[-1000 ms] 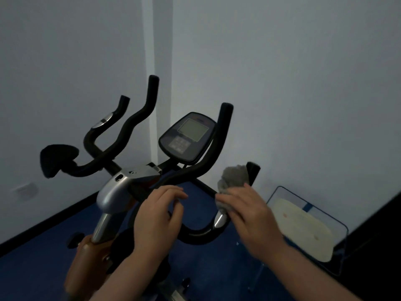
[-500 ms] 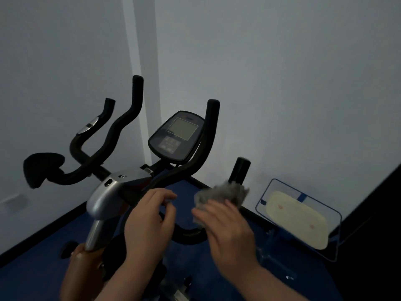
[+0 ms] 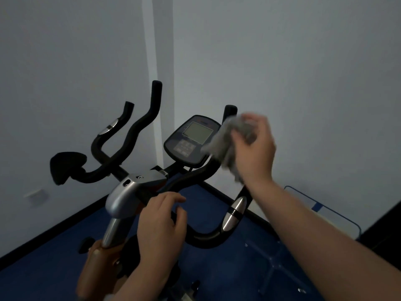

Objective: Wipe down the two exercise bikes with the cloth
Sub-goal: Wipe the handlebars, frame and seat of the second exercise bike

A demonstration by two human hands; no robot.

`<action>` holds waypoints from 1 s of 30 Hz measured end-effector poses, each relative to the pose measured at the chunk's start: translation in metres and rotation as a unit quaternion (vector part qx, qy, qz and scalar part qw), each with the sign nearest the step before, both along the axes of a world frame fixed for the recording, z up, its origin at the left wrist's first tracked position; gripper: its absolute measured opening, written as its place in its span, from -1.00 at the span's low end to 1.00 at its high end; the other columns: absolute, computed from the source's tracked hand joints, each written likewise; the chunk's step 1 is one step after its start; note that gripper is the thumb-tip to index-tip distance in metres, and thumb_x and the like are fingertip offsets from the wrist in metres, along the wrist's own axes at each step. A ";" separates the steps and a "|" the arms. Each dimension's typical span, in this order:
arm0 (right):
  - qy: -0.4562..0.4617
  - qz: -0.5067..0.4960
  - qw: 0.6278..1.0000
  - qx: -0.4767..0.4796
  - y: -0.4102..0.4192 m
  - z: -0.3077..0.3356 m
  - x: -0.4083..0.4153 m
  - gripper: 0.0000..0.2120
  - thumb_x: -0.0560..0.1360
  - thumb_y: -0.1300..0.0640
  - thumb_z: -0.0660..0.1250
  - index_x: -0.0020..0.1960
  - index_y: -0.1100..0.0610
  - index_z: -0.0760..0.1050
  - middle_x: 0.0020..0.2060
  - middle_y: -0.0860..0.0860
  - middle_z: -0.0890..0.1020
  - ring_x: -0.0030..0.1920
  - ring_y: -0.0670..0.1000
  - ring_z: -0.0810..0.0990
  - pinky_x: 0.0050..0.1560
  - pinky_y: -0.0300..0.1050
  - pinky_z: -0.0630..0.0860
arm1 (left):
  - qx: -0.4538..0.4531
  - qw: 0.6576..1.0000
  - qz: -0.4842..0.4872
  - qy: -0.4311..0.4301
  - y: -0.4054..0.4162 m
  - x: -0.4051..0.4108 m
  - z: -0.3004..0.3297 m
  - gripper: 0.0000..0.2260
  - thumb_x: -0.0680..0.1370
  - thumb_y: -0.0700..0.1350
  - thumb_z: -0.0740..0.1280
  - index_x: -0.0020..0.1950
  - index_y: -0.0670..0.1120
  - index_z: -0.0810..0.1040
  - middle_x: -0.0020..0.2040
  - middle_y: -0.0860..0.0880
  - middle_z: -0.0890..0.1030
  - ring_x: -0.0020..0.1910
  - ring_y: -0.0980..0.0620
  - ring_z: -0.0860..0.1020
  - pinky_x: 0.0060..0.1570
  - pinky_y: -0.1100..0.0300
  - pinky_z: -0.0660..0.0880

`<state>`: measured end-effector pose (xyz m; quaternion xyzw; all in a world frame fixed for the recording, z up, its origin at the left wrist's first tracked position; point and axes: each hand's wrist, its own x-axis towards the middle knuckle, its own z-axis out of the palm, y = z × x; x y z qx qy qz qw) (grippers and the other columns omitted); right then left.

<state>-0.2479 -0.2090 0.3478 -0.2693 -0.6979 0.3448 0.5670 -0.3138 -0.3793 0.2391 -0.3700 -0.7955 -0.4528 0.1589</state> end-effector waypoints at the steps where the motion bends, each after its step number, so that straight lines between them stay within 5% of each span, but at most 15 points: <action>1: 0.052 -0.036 0.998 -0.019 0.008 0.015 -0.012 -0.75 0.47 0.23 0.40 0.06 -0.03 0.48 -0.13 -0.20 0.59 -0.14 -0.37 0.54 -0.20 -0.55 0.36 | 0.000 1.000 0.001 0.001 0.000 0.000 0.000 -0.83 0.43 -0.18 0.32 -0.05 0.06 0.55 -0.08 0.25 0.52 -0.10 0.26 0.44 -0.15 0.20 0.44; 6: 0.036 -0.116 0.984 -0.132 0.015 0.001 -0.052 -0.78 0.54 0.14 0.33 0.17 -0.06 0.54 -0.03 -0.13 0.64 -0.07 -0.13 0.55 -0.28 -0.49 0.30 | -0.001 1.000 0.000 0.005 -0.002 -0.001 -0.002 -0.80 0.42 -0.22 0.36 -0.07 0.06 0.55 -0.10 0.24 0.53 -0.12 0.26 0.42 -0.16 0.23 0.40; 10: 0.008 -0.101 0.983 -0.152 -0.010 -0.053 -0.049 -0.74 0.54 0.21 0.33 0.19 -0.01 0.60 0.07 -0.08 0.66 0.07 -0.06 0.61 -0.03 -0.33 0.46 | -0.008 1.000 -0.008 0.014 -0.001 -0.001 0.000 -0.80 0.40 -0.24 0.38 -0.09 0.06 0.56 -0.12 0.24 0.53 -0.12 0.25 0.45 -0.18 0.24 0.41; 16: 0.137 -0.158 0.968 -0.138 0.024 -0.007 -0.052 -0.71 0.49 0.28 0.35 0.18 0.04 0.60 0.09 -0.06 0.65 0.10 -0.09 0.58 0.01 -0.54 0.39 | -0.008 1.000 -0.024 0.011 -0.002 -0.002 0.000 -0.80 0.40 -0.25 0.40 -0.10 0.05 0.57 -0.10 0.22 0.56 -0.09 0.21 0.50 -0.16 0.18 0.46; 20: 0.069 -0.121 0.976 -0.165 0.027 -0.014 -0.064 -0.69 0.58 0.19 0.28 0.31 0.04 0.53 0.16 0.00 0.61 0.19 0.01 0.56 0.23 -0.12 0.48 | -0.011 1.000 -0.029 0.004 -0.002 -0.002 0.001 -0.80 0.40 -0.25 0.42 -0.11 0.05 0.57 -0.10 0.22 0.57 -0.09 0.21 0.50 -0.15 0.14 0.49; 26: 0.026 -0.096 0.974 -0.202 0.009 -0.052 -0.051 -0.77 0.58 0.19 0.27 0.19 0.17 0.58 0.06 0.11 0.62 0.08 0.06 0.60 0.16 0.01 0.55 | -0.021 0.999 -0.043 0.005 -0.002 -0.002 0.003 -0.82 0.41 -0.22 0.42 -0.12 0.06 0.58 -0.09 0.22 0.56 -0.07 0.22 0.50 -0.13 0.15 0.48; 30: 0.093 -0.134 0.982 -0.090 0.012 -0.016 -0.058 -0.70 0.54 0.27 0.31 0.26 0.14 0.55 0.12 -0.03 0.51 0.11 -0.10 0.51 0.15 -0.54 0.33 | -0.020 0.999 -0.044 0.007 -0.003 -0.002 0.002 -0.84 0.41 -0.22 0.41 -0.12 0.04 0.59 -0.10 0.20 0.57 -0.08 0.20 0.51 -0.16 0.11 0.51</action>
